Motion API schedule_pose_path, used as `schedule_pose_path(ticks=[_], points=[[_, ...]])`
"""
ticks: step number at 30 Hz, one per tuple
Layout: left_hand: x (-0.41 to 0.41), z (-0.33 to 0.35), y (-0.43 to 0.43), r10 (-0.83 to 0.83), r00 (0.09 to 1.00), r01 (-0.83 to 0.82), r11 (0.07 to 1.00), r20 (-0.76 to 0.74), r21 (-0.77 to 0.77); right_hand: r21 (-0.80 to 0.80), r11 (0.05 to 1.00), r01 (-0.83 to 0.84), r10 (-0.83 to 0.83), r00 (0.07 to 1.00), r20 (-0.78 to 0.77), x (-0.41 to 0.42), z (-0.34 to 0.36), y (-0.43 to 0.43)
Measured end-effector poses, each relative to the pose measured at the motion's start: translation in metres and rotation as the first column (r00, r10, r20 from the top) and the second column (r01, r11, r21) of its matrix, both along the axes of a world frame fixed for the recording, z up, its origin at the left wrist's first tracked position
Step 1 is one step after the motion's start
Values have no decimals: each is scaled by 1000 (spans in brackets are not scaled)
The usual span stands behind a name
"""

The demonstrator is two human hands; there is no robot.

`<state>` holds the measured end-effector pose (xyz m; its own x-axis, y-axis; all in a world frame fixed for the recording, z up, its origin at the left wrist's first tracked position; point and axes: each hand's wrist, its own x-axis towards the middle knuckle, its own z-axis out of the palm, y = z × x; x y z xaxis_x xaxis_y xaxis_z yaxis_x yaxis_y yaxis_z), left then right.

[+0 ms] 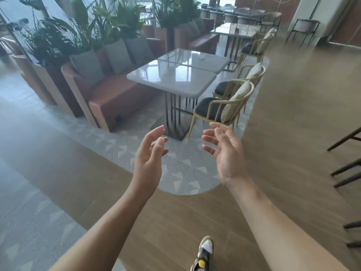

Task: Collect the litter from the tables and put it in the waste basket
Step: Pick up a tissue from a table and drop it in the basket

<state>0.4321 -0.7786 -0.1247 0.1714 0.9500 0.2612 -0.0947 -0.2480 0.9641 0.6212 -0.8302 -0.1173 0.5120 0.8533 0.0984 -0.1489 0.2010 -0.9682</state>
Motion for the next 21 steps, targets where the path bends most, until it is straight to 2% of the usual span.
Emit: schedule_pose_path(ticks=[9, 13, 21], points=[[122, -6, 150, -1, 1000, 1, 1000, -24, -9, 13, 1000, 8, -8, 1000, -9, 125, -8, 145], [193, -5, 217, -16, 1000, 16, 999, 22, -33, 13, 1000, 21, -21, 1000, 20, 198, 1, 206], [312, -10, 321, -114, 992, 116, 992, 45, -55, 17, 996, 90, -90, 996, 5, 311, -8, 293]])
